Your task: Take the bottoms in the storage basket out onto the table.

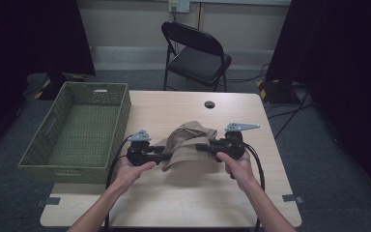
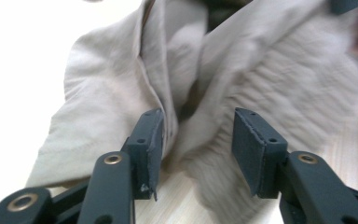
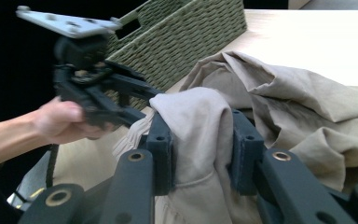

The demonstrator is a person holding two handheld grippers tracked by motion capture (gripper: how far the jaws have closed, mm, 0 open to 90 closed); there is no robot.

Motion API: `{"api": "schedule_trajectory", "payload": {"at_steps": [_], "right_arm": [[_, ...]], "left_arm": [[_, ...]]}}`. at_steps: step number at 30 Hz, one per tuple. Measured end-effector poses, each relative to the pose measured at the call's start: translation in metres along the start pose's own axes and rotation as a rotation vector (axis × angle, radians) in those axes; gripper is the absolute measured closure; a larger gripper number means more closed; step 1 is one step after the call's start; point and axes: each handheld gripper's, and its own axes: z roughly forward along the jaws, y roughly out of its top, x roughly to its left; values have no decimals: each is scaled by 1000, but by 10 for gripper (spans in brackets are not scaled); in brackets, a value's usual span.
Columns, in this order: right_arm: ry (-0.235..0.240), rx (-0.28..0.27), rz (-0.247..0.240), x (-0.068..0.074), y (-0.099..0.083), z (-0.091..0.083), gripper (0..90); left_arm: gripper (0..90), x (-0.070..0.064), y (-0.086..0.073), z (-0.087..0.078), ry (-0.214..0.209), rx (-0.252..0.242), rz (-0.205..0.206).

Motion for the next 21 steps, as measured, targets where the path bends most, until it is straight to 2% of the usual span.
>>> {"api": "schedule_trajectory", "payload": {"at_steps": [4, 7, 10, 13, 14, 17, 19, 21], "right_arm": [[-21, -4, 13, -5, -1, 1, 664], [-39, -4, 25, -7, -1, 2, 664], [-42, -6, 31, -9, -1, 3, 665], [-39, 0, 33, -7, -1, 4, 665], [-38, 2, 30, -7, -1, 5, 665], [-34, 5, 31, -6, -1, 6, 665], [-35, 3, 31, -6, -1, 6, 663], [-42, -9, 26, -7, -1, 4, 652]], "left_arm": [[461, -9, 2, 2, -53, -2, 36], [383, -16, 2, 7, -82, 20, 54], [323, -20, -3, 20, -35, 81, 91], [324, -20, -8, 32, 50, 126, 127], [331, -20, -10, 36, 94, 128, 140], [493, -17, -11, 41, 125, 123, 141], [673, -19, -9, 39, 108, 108, 147], [744, -22, -5, 34, 81, 96, 147]]}}
